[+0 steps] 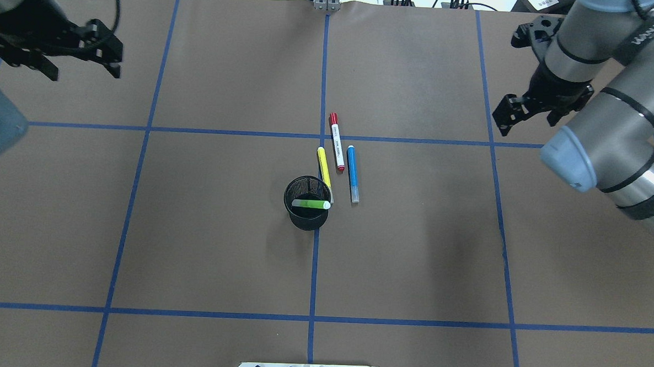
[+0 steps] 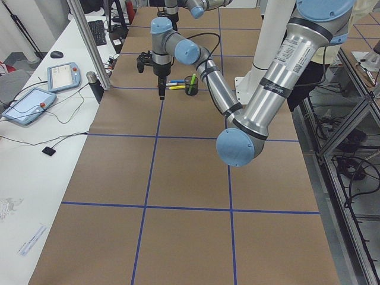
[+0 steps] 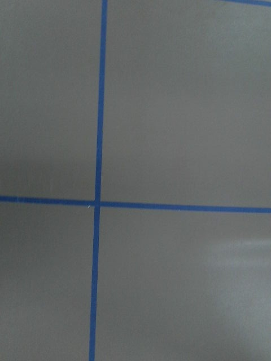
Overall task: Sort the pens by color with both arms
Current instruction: 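Retract the right arm while the left arm swings toward the cup, then move the left gripper over the black pen cup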
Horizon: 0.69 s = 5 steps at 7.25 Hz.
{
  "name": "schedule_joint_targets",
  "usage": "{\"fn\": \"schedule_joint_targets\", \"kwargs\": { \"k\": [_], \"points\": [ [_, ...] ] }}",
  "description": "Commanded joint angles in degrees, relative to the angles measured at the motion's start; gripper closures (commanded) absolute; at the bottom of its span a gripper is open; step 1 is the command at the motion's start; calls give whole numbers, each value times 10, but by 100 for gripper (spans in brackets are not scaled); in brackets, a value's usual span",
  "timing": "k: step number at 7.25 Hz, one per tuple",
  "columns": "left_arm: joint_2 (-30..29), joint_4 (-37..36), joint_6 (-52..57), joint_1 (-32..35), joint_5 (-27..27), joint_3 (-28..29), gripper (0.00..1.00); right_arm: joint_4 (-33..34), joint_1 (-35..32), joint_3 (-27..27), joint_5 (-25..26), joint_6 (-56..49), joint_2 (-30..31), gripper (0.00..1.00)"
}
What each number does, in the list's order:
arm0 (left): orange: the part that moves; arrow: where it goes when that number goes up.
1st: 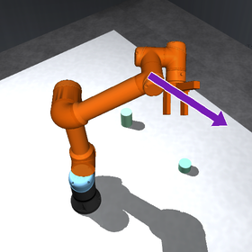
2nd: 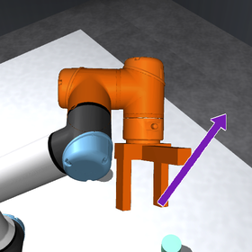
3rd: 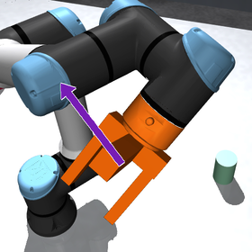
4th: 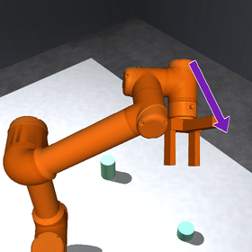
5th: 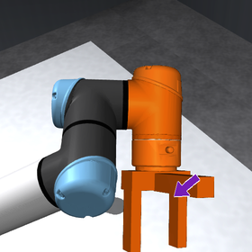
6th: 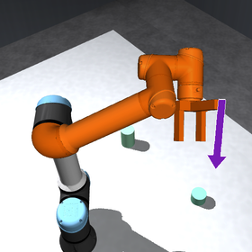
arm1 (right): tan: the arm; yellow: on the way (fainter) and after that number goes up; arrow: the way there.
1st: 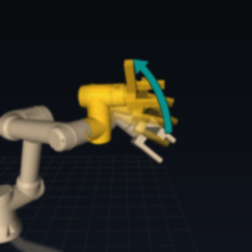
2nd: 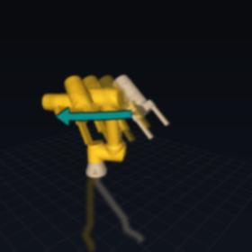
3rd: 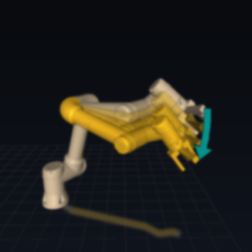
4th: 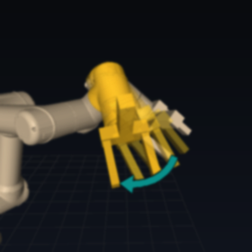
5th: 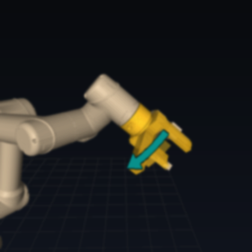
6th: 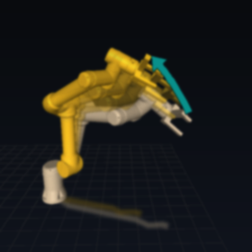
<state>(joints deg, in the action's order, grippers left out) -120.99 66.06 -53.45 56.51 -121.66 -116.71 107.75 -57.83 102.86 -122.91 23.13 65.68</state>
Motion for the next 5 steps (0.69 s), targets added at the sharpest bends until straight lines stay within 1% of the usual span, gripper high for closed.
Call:
{"fn": "schedule_joint_targets", "kwargs": {
  "k": [1, 2, 3, 4, 5],
  "points": [
    [-92, -35, -181, -136, 70, 8, 1, 11, -63, 8, -1, -144, 65, 1],
    [-140, -34, -268, -194, 115, 46, 0, 8, -85, 6, -1, -196, 91, 1],
    [-196, -33, -340, -237, 157, 102, 0, 7, -99, 4, -1, -224, 105, 1],
    [-246, -29, -395, -252, 173, 164, 0, 6, -105, 4, 0, -237, 115, 1],
    [-274, -11, -446, -268, 191, 211, 0, 6, -109, 5, -1, -243, 118, 1]
  ]
}}
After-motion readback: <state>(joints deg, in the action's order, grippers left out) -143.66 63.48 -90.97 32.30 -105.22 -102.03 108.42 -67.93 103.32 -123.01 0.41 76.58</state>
